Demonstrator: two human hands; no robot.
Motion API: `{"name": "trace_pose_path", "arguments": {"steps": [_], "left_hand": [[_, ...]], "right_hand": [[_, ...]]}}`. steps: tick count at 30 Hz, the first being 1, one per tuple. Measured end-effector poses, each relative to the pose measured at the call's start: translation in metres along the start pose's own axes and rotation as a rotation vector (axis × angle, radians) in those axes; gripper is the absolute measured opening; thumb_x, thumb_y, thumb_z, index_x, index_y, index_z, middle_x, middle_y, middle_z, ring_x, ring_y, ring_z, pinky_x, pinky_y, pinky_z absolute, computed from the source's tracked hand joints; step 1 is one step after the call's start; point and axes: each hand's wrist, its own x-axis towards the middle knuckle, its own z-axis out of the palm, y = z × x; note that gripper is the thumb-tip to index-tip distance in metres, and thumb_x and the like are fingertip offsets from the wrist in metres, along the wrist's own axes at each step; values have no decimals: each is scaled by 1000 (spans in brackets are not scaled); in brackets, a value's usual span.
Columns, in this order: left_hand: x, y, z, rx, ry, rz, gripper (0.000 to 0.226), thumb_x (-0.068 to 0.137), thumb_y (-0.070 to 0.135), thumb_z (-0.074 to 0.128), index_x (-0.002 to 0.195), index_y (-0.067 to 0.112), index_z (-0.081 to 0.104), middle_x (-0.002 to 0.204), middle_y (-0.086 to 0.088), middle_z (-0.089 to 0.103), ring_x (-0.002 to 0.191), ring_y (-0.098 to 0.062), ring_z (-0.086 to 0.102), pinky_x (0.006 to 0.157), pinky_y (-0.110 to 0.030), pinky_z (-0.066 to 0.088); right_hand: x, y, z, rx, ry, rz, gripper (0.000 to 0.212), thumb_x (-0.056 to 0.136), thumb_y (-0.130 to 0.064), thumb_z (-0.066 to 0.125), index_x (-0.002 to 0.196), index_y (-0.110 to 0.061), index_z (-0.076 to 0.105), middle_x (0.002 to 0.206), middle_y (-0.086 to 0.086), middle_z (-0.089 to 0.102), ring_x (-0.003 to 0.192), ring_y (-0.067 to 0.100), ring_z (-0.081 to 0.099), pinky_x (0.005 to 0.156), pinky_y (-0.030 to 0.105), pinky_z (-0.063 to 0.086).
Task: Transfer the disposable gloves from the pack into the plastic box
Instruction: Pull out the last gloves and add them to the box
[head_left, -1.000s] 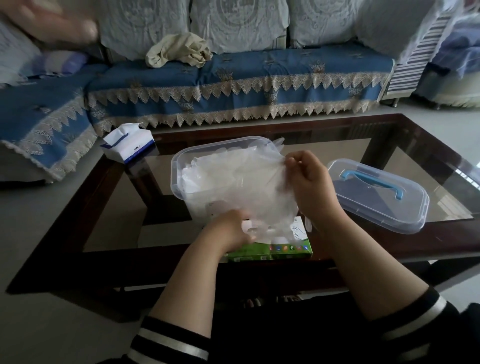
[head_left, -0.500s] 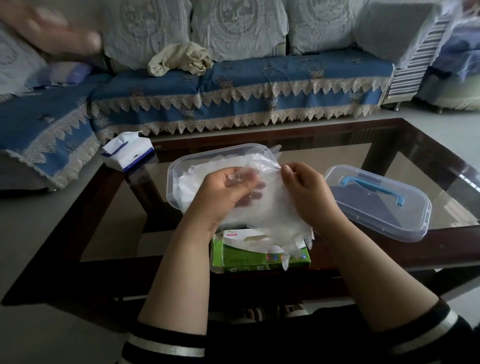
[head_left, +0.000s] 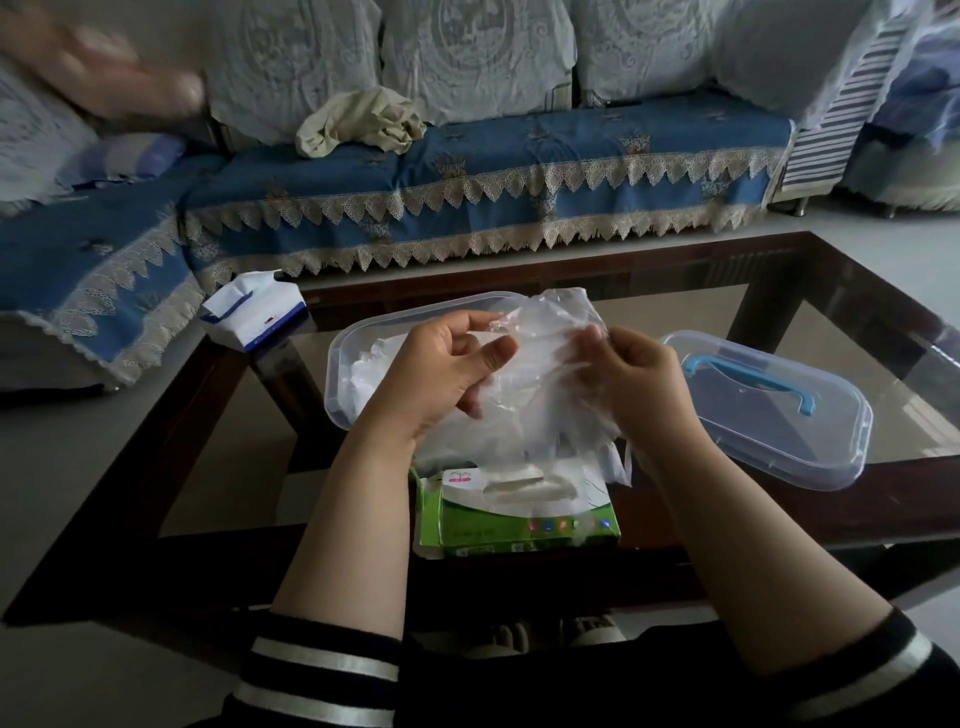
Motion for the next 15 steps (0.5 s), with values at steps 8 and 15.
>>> {"name": "trace_pose_path", "arguments": {"steps": [8, 15], "left_hand": [[6, 1, 11, -50, -66, -52, 54, 71, 36, 71, 121, 24, 55, 112, -8, 62, 95, -19, 70, 71, -29, 59], [5, -1, 26, 150, -99, 39, 43, 89, 13, 68, 124, 31, 51, 98, -1, 74, 75, -13, 66, 57, -25, 48]], "right_hand": [[8, 6, 1, 143, 187, 88, 25, 100, -21, 49, 87, -7, 64, 64, 1, 57, 43, -1, 52, 44, 14, 44], [17, 13, -8, 215, 291, 183, 28, 101, -27, 46, 94, -8, 65, 63, 0, 52, 43, 1, 47, 43, 16, 44]]}}
